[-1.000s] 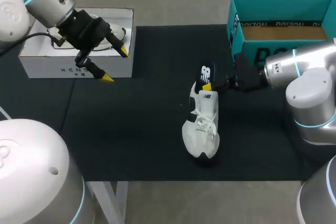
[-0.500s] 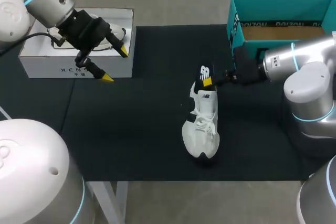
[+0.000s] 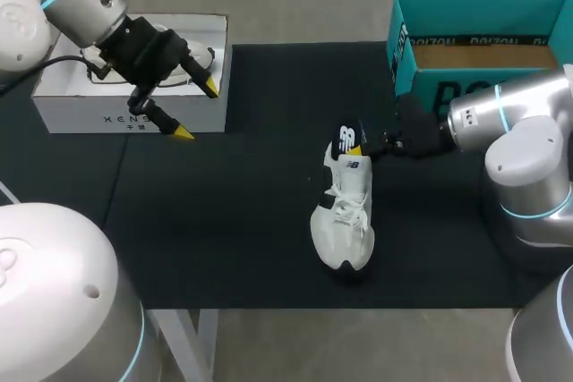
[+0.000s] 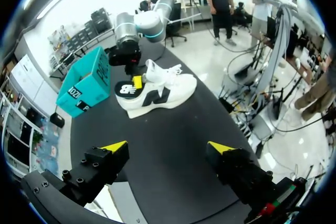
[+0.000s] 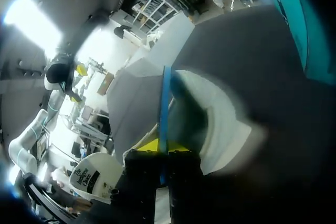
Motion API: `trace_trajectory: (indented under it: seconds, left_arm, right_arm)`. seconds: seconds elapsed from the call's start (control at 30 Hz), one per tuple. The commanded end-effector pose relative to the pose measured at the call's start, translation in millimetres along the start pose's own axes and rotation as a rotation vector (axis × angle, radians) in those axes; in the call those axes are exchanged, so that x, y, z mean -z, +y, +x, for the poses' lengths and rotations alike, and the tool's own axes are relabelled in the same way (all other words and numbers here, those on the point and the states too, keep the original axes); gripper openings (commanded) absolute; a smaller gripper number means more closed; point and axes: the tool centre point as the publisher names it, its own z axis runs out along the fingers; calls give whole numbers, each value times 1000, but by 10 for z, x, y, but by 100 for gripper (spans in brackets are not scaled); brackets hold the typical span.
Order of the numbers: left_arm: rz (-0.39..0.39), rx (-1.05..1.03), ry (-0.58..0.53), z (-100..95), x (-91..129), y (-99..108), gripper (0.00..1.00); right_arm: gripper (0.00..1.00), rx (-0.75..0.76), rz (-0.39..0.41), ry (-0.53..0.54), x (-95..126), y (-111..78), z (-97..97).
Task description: Take the shoe out of the shoebox, open the shoe tongue, remove and reinsert the insole, then place the shoe into the shoebox
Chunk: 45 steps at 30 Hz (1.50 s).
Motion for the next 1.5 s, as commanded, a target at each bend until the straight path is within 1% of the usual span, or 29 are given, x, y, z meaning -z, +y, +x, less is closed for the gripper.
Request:
trace_trajectory:
  seconds: [0.03,0.17,0.27,0.3,0.33,0.37,0.43,0.53,0.67,0.7,0.73,0.77,0.8,0.83,0.87,1.23,1.4,1.5]
  left_arm:
    - [-2,0,1,1,1,1,100]
    - [-2,0,1,1,1,1,100]
    - [-2,0,1,1,1,1,100]
    - [-2,0,1,1,1,1,100]
    - [-2,0,1,1,1,1,100]
    - [-2,0,1,1,1,1,100]
    - [-2,0,1,1,1,1,100]
    - [-2,0,1,1,1,1,100]
    - [-2,0,1,1,1,1,100]
    - [-2,0,1,1,1,1,100]
    - [-2,0,1,1,1,1,100]
    - [-2,0,1,1,1,1,100]
    - [-2,0,1,1,1,1,100]
    - [-2,0,1,1,1,1,100]
    - [-2,0,1,1,1,1,100]
    - [-2,0,1,1,1,1,100]
    - [-2,0,1,1,1,1,100]
    - [-2,0,1,1,1,1,100]
  right_arm:
    - [0,-12,-3,0,-40,-110,4]
    - [0,-23,-2,-1,-59,-145,6]
    - [0,-22,-4,-7,-50,-92,7]
    - [22,-15,-7,-12,-38,-66,13]
    - [28,-9,-8,-14,-22,-41,27]
    - [31,-7,-9,-16,-13,-24,32]
    - [45,5,-11,-22,1,45,13]
    - [46,15,-15,-33,32,108,21]
    - [44,25,-19,-42,41,170,3]
    - [42,28,-19,-45,41,180,1]
    - [39,29,-19,-46,39,193,-5]
    - [33,30,-20,-48,38,205,-12]
    - [24,31,-22,-49,37,215,-17]
    - [6,31,-23,-50,37,220,-19]
    - [0,32,-25,-51,37,221,-20]
    - [0,32,-27,-49,50,180,2]
    - [0,23,-13,-45,42,71,9]
    - [0,11,-2,-41,26,-26,13]
